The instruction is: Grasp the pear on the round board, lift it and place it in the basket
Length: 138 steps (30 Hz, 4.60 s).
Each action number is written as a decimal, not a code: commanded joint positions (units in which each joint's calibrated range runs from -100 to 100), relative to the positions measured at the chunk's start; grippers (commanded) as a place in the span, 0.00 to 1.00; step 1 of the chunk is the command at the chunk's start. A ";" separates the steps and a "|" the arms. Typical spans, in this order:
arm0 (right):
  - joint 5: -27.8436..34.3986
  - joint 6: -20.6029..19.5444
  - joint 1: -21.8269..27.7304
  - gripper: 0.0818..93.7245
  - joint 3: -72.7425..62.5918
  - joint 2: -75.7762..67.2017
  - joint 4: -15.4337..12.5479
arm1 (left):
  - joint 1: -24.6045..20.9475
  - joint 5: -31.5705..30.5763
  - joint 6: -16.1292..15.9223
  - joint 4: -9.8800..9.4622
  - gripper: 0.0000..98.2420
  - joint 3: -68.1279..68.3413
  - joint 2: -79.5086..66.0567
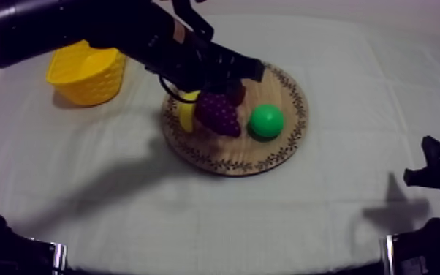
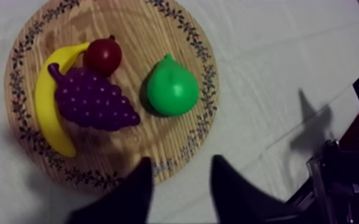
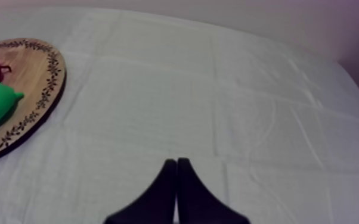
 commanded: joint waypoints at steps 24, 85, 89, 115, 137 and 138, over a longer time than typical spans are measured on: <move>0.11 0.01 -0.02 0.00 0.03 0.01 0.00 | -0.23 -1.16 -1.74 2.45 0.79 -6.03 8.81; 0.11 0.02 -0.56 0.00 0.03 0.01 0.00 | -11.71 43.17 -1.34 -5.42 0.59 -47.11 20.55; 0.11 0.01 -0.56 0.00 0.03 0.01 0.00 | -16.64 43.21 -2.30 -6.73 0.59 -42.30 16.36; 0.11 0.01 -0.56 0.00 0.03 0.01 0.00 | -32.36 31.87 -5.81 -7.02 0.60 -26.72 24.39; 0.11 0.01 -0.56 0.00 0.03 0.01 0.00 | -33.66 21.38 -10.14 -3.89 0.76 -25.42 30.25; 0.11 0.01 -0.56 0.00 0.03 0.01 0.00 | -33.50 20.82 -10.26 -3.96 0.74 -24.63 29.37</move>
